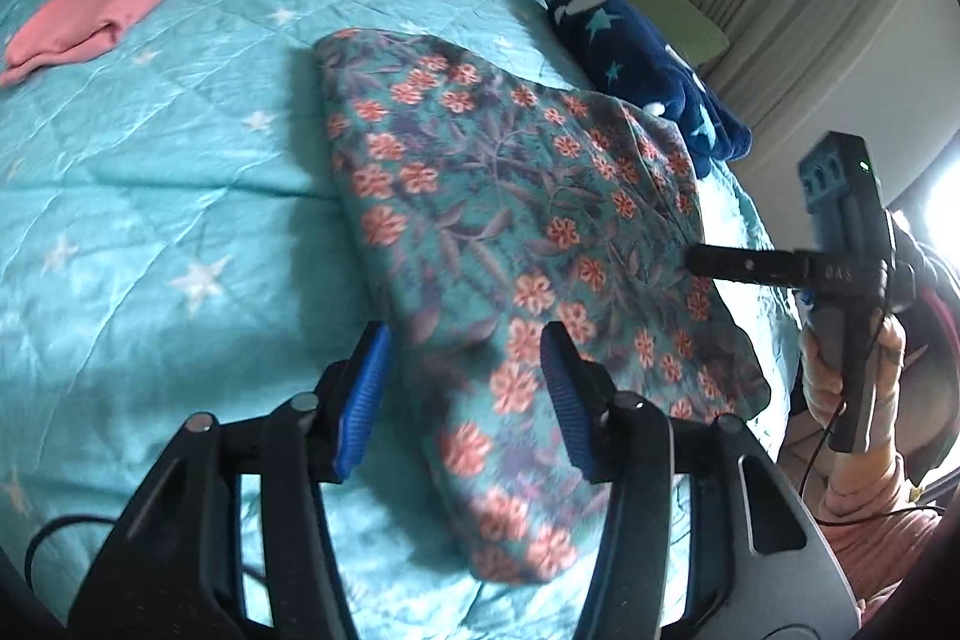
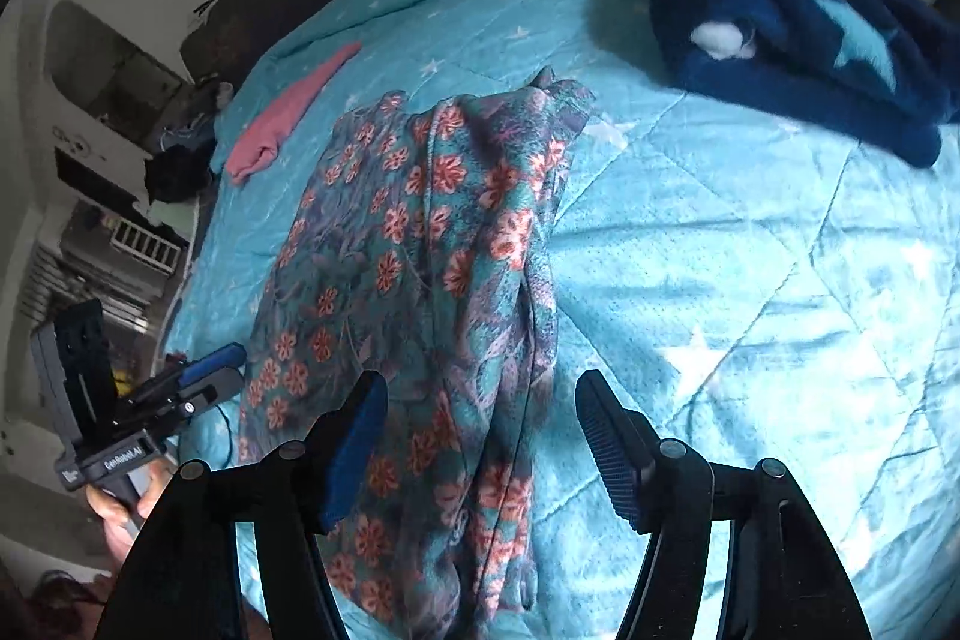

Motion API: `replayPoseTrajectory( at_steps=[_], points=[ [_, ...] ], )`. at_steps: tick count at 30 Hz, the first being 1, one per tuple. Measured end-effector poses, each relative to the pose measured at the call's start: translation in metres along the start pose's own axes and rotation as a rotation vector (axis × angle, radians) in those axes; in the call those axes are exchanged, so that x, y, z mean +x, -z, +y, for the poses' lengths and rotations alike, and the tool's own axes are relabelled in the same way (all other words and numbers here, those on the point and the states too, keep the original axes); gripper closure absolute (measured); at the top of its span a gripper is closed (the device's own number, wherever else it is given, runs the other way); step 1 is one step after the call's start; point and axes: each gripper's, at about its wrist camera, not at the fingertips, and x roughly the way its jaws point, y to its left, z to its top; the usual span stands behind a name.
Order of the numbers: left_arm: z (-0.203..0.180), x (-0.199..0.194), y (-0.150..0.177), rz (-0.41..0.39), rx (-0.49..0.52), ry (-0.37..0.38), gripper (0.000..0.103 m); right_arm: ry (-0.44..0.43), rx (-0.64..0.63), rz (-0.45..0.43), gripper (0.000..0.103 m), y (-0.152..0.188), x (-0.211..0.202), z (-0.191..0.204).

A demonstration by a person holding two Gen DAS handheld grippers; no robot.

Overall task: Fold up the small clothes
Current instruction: 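Move both open grippers to the edge of the flattened floral garment, then grasp the floral garment edge with both grippers and lift it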

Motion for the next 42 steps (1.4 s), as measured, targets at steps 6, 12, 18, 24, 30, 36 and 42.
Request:
replayPoseTrajectory(
  at_steps=[6,12,18,24,30,36,42],
  points=[
    [-0.002,0.014,-0.009,0.023,-0.002,-0.023,0.041,-0.085,0.014,0.016,0.033,-0.017,0.015,-0.013],
    [0.000,0.027,-0.016,0.050,-0.010,-0.041,0.036,-0.105,-0.016,0.033,0.031,-0.029,0.024,-0.013],
    [0.004,0.042,-0.026,0.090,-0.030,-0.017,0.029,-0.106,-0.057,0.044,0.026,-0.037,0.032,-0.008],
    [0.012,0.054,-0.039,0.102,-0.094,0.016,0.029,-0.117,-0.089,0.053,0.023,-0.044,0.041,-0.002],
    [0.010,0.057,-0.039,0.098,-0.065,0.015,0.029,-0.168,-0.082,0.046,0.023,-0.049,0.045,-0.007],
    [0.011,0.061,-0.043,0.101,-0.067,0.021,0.029,-0.126,-0.119,0.045,0.023,-0.048,0.046,0.003],
    [0.010,0.064,-0.047,0.090,-0.060,0.023,0.032,-0.077,-0.171,0.038,0.023,-0.045,0.049,0.014]
  ],
)
